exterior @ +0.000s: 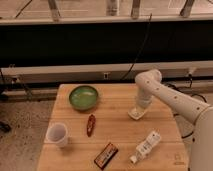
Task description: Wipe the white sponge on the table
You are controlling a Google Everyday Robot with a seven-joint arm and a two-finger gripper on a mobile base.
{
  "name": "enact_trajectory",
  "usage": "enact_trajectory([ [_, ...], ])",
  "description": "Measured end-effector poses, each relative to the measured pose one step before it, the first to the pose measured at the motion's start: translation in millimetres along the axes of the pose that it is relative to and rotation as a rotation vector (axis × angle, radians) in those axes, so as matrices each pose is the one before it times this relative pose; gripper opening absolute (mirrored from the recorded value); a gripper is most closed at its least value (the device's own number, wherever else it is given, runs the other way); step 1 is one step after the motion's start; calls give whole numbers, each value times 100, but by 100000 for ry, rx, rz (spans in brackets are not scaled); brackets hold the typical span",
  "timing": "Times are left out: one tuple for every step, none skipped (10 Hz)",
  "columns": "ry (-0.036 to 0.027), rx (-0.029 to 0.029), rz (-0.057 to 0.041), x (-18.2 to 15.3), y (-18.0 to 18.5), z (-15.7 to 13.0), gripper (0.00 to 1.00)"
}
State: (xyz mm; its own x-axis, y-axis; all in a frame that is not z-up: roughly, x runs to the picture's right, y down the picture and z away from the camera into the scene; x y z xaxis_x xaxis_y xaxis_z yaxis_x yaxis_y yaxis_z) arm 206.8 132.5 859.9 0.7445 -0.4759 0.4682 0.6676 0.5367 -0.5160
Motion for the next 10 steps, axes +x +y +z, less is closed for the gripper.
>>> enact_trajectory([
  [-473, -230, -3242, -1175, -914, 20, 3],
  [-162, -431, -2677, -848, -888, 98, 3],
  [-185, -266, -1681, -534, -632, 21, 3],
  [106, -893, -2269, -573, -964, 288, 3],
  [91, -174, -1709, -316, -954, 24, 3],
  [-35, 13, -721, -57, -428, -12, 3],
  [123, 51, -410, 254, -562, -70, 3],
  [-128, 25, -115, 159, -475, -15, 3],
  [-84, 23, 408, 413, -488, -1, 3],
  [-174, -201, 1533, 917, -661, 82, 3],
])
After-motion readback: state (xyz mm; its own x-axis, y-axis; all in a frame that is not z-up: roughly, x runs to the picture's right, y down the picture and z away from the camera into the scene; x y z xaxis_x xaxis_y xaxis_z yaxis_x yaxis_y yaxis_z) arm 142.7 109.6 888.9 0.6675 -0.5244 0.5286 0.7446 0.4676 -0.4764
